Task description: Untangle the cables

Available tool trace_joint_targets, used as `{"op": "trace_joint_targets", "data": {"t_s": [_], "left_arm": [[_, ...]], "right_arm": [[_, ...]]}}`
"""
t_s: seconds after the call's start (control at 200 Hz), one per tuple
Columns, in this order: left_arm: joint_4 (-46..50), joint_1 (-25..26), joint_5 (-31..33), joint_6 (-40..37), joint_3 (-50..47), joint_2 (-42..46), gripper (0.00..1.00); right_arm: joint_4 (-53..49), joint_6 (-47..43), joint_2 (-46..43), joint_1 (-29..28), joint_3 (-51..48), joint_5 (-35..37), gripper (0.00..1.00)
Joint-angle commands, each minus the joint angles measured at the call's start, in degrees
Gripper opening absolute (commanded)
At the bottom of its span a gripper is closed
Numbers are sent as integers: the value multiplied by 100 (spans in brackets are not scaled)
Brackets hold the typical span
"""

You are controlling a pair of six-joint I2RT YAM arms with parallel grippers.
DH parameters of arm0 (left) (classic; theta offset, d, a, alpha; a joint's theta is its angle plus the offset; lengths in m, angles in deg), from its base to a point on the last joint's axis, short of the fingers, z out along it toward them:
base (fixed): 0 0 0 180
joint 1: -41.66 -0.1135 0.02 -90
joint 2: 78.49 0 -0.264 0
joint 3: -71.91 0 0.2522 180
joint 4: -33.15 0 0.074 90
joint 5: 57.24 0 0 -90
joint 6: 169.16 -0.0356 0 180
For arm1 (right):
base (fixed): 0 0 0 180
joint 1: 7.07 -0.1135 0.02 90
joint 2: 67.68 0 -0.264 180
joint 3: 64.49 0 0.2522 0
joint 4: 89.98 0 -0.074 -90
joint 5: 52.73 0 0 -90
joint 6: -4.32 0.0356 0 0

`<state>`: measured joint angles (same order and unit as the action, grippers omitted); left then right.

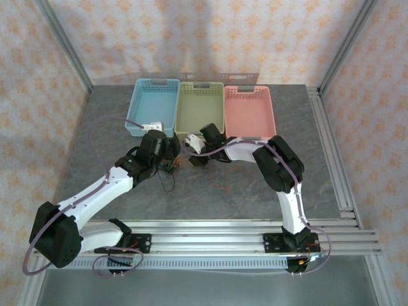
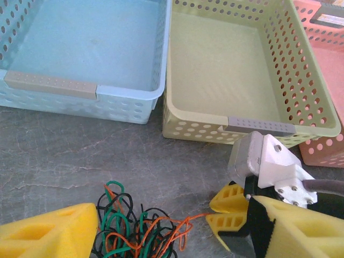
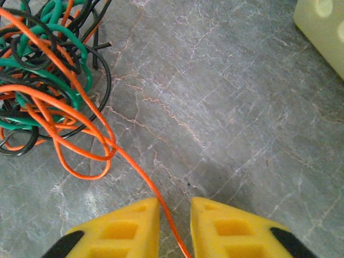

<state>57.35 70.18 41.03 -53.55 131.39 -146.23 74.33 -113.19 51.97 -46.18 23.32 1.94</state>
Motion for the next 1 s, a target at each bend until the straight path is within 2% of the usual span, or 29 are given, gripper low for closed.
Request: {"op": "trace_joint_targets", "data": {"t_s": [0.0,0.095,0.43,0.545,0.751,0.906,0.996], "left_arm": [[72,5,236,54,27,100,75],[77,9,260,49,16,128,75],[81,8,99,52,79,0,75],[283,5,38,69,269,-219,75],[731,-18,55,141,587,-563,74],[1082,-87,-100,246,848,-907,73],[1342,-125,-419,325,1080,-1221,71]], "right_arm": [[31,-72,288,-220,-60,-68,11],[353,44,175,-220,-262,-37,0],[2271,1213,-979,116,-1555,194,0],[2563,1292,-1108,189,-1874,297,0],[4033,1984,-1106,395,-2603,729,0],[4420,2087,-1306,426,-2879,1187,0],[4589,2154,-1362,473,-2954,1328,0]]}}
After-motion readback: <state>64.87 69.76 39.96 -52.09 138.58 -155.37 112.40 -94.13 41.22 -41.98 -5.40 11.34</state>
